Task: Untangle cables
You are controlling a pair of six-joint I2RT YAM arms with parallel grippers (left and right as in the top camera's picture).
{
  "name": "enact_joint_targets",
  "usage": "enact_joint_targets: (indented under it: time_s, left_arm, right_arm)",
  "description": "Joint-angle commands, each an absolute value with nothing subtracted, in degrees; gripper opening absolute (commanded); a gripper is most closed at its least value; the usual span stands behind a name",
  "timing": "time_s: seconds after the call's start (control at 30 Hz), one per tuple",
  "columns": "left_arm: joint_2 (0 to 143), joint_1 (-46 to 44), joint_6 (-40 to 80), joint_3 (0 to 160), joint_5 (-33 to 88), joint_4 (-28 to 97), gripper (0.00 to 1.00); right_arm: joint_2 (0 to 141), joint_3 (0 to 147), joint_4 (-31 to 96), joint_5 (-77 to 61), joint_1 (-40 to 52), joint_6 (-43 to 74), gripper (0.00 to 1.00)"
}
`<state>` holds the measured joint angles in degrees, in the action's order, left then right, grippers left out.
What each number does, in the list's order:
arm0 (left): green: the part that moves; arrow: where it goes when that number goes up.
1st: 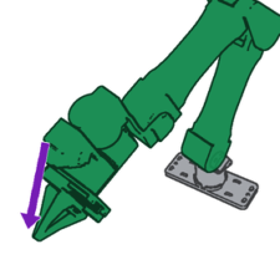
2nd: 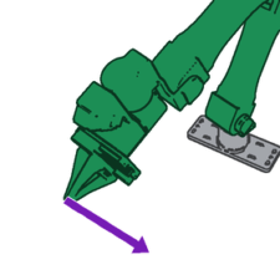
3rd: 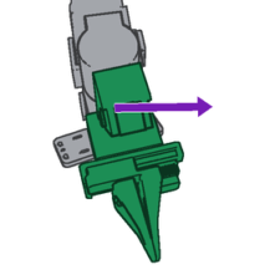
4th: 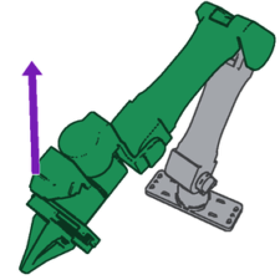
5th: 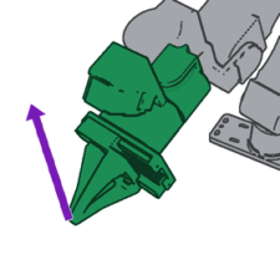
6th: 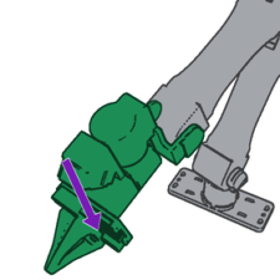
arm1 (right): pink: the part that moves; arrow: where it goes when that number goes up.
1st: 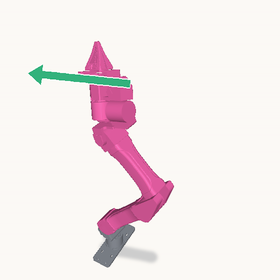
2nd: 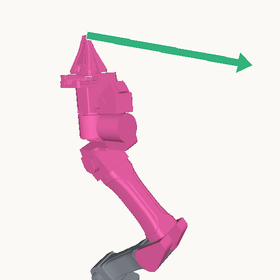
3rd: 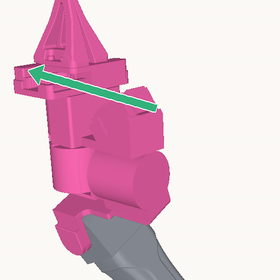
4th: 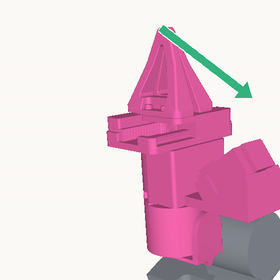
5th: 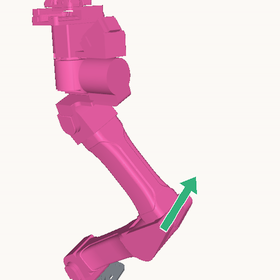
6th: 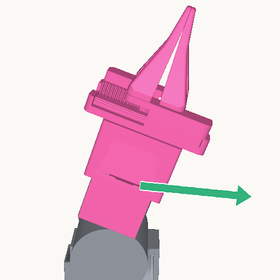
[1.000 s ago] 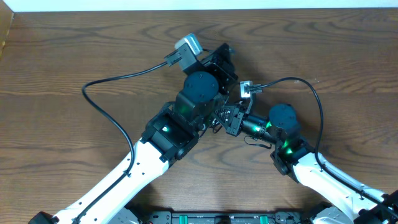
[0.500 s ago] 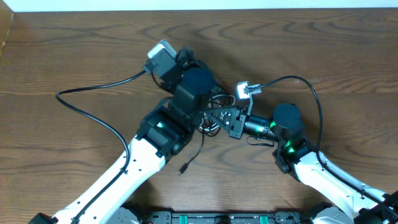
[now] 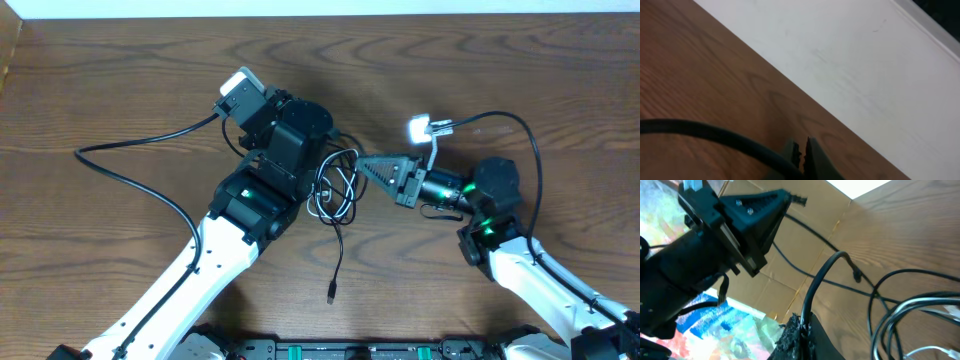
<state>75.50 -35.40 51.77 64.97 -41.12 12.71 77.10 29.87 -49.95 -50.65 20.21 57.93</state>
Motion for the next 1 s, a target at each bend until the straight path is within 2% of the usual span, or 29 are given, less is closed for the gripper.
enact_joint_targets:
  time_s: [0.0,0.5,0.53,0.57,0.6,0.63,0.67,0.97]
  left_arm:
    - [75.6,-34.6,50.6,66.6,-43.2,13.3,0.08]
    - [75.5,-32.8,50.7,66.6,-43.1,13.9,0.08]
    - [75.5,-32.8,50.7,66.6,-43.1,13.6,0.08]
    - [75.5,-32.8,51.1,66.6,-43.1,13.5,0.08]
    - [75.4,-32.8,51.1,66.6,-43.1,13.1,0.08]
    - [75.3,-32.8,51.1,66.6,-42.8,12.4,0.08]
    - [75.1,-32.8,51.1,66.6,-42.5,11.9,0.08]
    - [71.1,-32.8,51.1,66.6,-37.4,6.1,0.08]
  right_arm:
    - [77.3,30.7,-50.2,-54.3,17.3,59.8,0.01]
    - [77.3,30.7,-50.5,-57.6,12.3,61.6,0.02]
    - [77.3,30.7,-50.5,-57.6,12.3,61.6,0.10]
    - [77.3,30.7,-50.5,-57.6,12.3,60.9,0.31]
    - [77.3,30.7,-50.3,-57.6,12.3,59.9,0.55]
    - [77.3,30.7,-50.3,-57.6,12.3,58.6,0.93]
    - [77.3,30.7,-50.3,-57.6,12.3,57.8,0.99]
    - [77.3,30.7,-49.9,-57.6,12.3,55.0,0.99]
